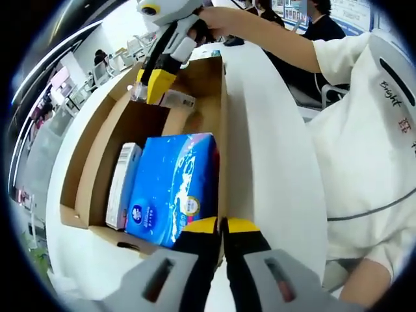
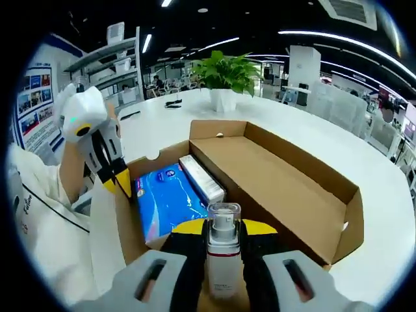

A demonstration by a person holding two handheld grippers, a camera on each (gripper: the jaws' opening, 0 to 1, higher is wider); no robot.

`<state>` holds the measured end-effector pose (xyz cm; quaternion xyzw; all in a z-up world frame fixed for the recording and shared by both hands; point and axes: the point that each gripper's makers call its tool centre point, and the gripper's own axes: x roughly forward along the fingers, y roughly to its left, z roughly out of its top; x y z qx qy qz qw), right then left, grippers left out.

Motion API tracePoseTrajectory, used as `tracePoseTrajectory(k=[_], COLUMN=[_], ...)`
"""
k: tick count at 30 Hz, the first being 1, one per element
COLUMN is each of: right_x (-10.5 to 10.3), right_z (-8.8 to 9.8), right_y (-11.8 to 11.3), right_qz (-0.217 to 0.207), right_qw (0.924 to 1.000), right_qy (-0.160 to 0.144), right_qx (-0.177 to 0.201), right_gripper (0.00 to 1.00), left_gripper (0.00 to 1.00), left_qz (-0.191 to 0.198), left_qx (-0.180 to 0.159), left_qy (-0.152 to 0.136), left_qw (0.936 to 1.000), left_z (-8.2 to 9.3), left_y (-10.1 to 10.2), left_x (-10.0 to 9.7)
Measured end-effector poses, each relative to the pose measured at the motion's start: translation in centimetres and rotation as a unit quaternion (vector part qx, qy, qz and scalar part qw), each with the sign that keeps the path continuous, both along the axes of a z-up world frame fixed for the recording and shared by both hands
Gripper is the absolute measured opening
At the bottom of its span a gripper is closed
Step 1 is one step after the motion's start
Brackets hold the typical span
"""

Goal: Operate the shoe box by opening the lid, removing the specified soft item, and placing it in the target area until the item is outside and the box remains undamaged.

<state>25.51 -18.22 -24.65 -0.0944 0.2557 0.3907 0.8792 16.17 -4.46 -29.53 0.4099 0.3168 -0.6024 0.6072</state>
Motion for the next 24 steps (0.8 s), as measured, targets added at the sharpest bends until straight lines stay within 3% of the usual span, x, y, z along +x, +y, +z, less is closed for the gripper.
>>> tracePoseTrajectory(k=[2, 4, 11, 19, 21, 24], right_x=[-0.2, 0.1, -0.4, -1.0, -1.1, -1.1], right_z=[0.2, 1.0, 1.6, 2.5, 2.9, 3.5], right_y=[-0.3, -0.6, -1.0, -1.1, -1.2, -1.0], right_qz=[-0.013, -0.033, -0.06, -0.08, -0.082, -0.086], right_qw=[0.9998, 0.9985, 0.995, 0.9898, 0.9882, 0.9835], right_qy=[-0.004, -0.027, -0.049, -0.101, -0.105, -0.133], right_qx=[0.018, 0.033, 0.064, 0.06, 0.076, 0.087], right_gripper=[0.19, 0.19, 0.19, 0.19, 0.19, 0.19], left_gripper=[0.03, 0.03, 0.03, 0.03, 0.03, 0.03], left_qz=[0.001, 0.001, 0.0, 0.001, -0.007, -0.01], left_qx=[0.001, 0.001, -0.001, -0.003, -0.005, -0.005], left_qy=[-0.001, -0.003, -0.006, -0.005, -0.01, -0.014], left_qw=[1.0, 1.0, 1.0, 1.0, 0.9999, 0.9998], left_z=[0.0, 0.0, -0.1, -0.1, -0.1, -0.1], left_y=[0.0, 0.0, 0.0, 0.0, 0.0, 0.0], left_x=[0.0, 0.0, 0.0, 0.0, -0.1, -0.1])
